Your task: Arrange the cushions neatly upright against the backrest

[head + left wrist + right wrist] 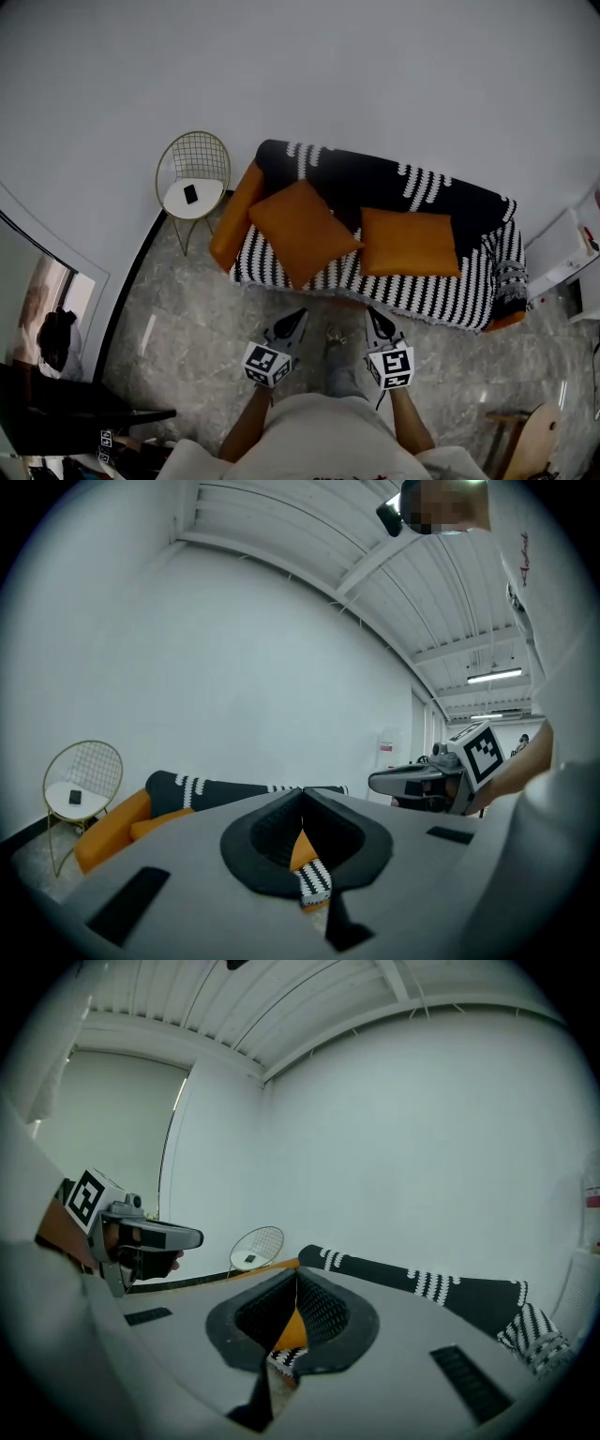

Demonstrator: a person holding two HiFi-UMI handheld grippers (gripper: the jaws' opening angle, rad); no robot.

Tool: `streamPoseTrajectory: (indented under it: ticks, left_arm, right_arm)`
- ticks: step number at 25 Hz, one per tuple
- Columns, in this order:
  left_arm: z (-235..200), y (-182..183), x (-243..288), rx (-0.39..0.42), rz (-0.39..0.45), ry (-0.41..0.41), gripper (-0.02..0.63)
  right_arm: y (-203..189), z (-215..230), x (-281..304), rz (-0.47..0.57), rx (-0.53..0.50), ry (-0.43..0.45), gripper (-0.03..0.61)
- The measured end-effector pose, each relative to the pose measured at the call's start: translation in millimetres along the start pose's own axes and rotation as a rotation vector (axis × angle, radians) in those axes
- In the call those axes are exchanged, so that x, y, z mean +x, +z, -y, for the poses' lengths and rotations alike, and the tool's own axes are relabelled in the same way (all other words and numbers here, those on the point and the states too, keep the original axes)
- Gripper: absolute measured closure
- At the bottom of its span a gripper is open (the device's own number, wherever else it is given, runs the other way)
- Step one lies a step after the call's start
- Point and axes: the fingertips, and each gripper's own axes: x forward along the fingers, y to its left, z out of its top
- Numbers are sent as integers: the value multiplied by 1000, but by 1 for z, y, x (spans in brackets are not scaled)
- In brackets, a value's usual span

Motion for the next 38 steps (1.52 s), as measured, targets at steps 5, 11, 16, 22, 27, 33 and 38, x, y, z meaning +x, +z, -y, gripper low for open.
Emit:
streamPoseTrajectory:
  ticks: [5, 11, 16, 22, 27, 33, 38]
  left_arm:
    - [-20, 2, 32, -10, -12, 9, 584]
    - [-48, 16, 74, -10, -24, 44, 584]
    - [-77, 34, 107, -5, -16, 80, 584]
    - [-108, 51, 148, 2, -8, 117, 584]
    - [-130, 59, 183, 8, -5, 139, 584]
    - [-154, 65, 212, 6, -5, 177, 584]
    - [-168, 59, 223, -4, -23, 206, 584]
  right_arm:
    - [2, 21, 33, -9, 2, 21, 551]
    - [13, 53, 80, -10, 11, 56, 549]
    - [30, 77, 124, 6, 7, 94, 549]
    - [49, 106, 172, 31, 1, 128, 549]
    - [57, 130, 209, 41, -1, 152, 549]
    - [60, 151, 250, 43, -3, 193, 549]
    - [57, 158, 275, 40, -1, 222, 549]
